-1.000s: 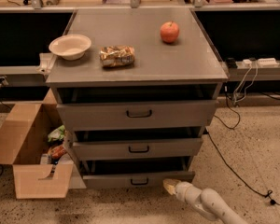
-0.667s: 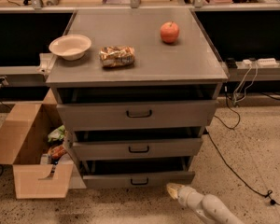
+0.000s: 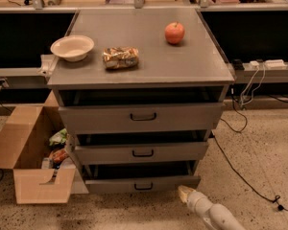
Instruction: Close bottom drawer
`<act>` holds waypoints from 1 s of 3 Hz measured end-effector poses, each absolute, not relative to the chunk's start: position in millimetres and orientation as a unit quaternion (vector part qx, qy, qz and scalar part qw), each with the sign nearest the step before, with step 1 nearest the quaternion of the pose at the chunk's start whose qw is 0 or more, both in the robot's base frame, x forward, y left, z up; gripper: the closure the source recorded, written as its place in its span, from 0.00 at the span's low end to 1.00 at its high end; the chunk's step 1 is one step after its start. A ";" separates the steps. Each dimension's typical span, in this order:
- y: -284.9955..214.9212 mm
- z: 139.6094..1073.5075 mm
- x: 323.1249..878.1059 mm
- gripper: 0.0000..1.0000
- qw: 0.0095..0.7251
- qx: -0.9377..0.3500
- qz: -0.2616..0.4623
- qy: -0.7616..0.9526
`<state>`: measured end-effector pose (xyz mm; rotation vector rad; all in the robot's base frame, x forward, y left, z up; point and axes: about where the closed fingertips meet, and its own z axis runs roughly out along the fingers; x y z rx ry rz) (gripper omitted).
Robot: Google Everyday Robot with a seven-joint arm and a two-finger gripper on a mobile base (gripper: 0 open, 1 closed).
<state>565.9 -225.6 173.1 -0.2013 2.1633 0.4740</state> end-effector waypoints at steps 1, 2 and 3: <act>-238.4 171.8 582.8 1.00 0.461 -0.067 0.174 0.867; -240.9 170.5 594.6 1.00 0.471 -0.062 0.168 0.864; -235.2 170.4 596.4 1.00 0.473 -0.064 0.171 0.862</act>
Offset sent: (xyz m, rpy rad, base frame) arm 0.0545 -0.0220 -0.0047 -0.0202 -0.0873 -0.0938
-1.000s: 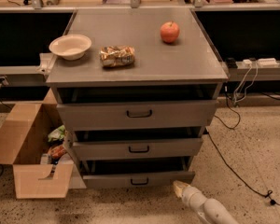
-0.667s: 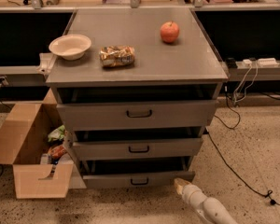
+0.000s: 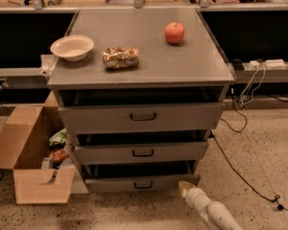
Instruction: Close bottom drawer
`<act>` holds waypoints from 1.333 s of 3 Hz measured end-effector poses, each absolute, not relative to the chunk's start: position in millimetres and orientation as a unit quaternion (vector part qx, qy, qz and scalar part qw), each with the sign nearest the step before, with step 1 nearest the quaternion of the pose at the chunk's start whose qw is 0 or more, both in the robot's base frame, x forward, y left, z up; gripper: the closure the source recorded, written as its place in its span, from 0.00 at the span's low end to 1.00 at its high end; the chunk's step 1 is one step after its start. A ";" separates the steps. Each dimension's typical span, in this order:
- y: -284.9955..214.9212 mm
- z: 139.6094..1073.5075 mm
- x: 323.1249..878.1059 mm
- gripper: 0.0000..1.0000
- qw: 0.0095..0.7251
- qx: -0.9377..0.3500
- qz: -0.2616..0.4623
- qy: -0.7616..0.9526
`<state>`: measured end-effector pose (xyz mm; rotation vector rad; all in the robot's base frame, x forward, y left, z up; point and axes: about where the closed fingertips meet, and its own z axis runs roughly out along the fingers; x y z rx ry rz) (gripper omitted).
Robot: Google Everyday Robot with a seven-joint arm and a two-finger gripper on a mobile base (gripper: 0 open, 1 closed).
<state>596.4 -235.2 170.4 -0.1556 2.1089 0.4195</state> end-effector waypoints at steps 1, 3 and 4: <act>-233.4 171.9 602.4 1.00 0.476 -0.065 0.173 0.860; -225.3 174.2 611.8 1.00 0.482 -0.071 0.180 0.854; -225.3 174.2 611.8 1.00 0.482 -0.071 0.180 0.854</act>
Offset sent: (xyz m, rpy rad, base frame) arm 0.0611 0.0063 0.0111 0.0082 -0.0618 0.0260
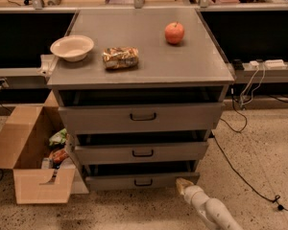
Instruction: Close bottom drawer
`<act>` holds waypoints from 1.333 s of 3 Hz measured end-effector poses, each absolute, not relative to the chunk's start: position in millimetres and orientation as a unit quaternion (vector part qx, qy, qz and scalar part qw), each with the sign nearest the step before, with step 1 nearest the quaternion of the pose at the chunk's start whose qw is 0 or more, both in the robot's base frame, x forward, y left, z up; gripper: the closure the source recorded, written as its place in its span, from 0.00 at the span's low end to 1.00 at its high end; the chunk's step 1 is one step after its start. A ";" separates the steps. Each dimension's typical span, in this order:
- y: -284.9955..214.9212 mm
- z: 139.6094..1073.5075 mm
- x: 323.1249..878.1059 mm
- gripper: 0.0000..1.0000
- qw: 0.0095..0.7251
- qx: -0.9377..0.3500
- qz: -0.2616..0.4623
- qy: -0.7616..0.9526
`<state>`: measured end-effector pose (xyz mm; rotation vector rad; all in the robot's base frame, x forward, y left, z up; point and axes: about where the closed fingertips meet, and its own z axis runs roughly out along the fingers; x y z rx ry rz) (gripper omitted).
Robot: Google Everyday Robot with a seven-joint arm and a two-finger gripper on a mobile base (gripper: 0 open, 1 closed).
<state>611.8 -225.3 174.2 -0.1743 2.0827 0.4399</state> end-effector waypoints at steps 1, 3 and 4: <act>-226.1 174.9 614.8 1.00 0.484 -0.073 0.180 0.853; -226.5 176.0 621.8 1.00 0.487 -0.075 0.178 0.852; -223.5 177.2 629.8 1.00 0.490 -0.076 0.179 0.850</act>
Offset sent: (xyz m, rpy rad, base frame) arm 0.0605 -0.0092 0.0057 -0.0268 -0.0494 -0.0007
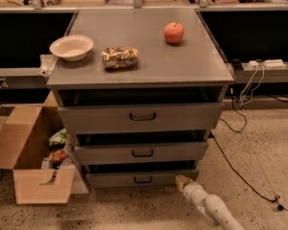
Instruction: Close bottom drawer
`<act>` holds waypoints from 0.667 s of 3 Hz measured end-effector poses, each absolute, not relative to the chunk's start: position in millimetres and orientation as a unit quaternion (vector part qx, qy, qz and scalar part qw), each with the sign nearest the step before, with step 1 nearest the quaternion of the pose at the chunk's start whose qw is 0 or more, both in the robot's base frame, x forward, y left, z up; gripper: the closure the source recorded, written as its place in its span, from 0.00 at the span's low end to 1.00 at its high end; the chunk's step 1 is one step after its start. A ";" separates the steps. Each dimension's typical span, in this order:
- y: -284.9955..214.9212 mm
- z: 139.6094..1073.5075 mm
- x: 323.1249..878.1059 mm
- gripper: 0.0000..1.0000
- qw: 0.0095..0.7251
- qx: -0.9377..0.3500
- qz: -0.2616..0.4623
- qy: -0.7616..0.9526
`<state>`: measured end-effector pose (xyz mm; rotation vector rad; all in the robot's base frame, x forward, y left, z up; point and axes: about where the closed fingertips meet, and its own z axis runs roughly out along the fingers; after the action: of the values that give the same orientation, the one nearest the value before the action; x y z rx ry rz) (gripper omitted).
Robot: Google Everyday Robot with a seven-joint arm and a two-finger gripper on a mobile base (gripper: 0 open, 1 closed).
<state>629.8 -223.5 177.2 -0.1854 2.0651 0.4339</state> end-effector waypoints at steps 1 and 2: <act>-221.5 177.8 633.3 1.00 0.490 -0.078 0.179 0.849; -220.5 178.2 638.5 1.00 0.492 -0.079 0.177 0.849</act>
Offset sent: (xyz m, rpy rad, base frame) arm 0.0642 0.0055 0.0021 -0.0277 -0.0297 -0.0070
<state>638.5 -220.5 178.2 -0.1916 2.0602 0.4295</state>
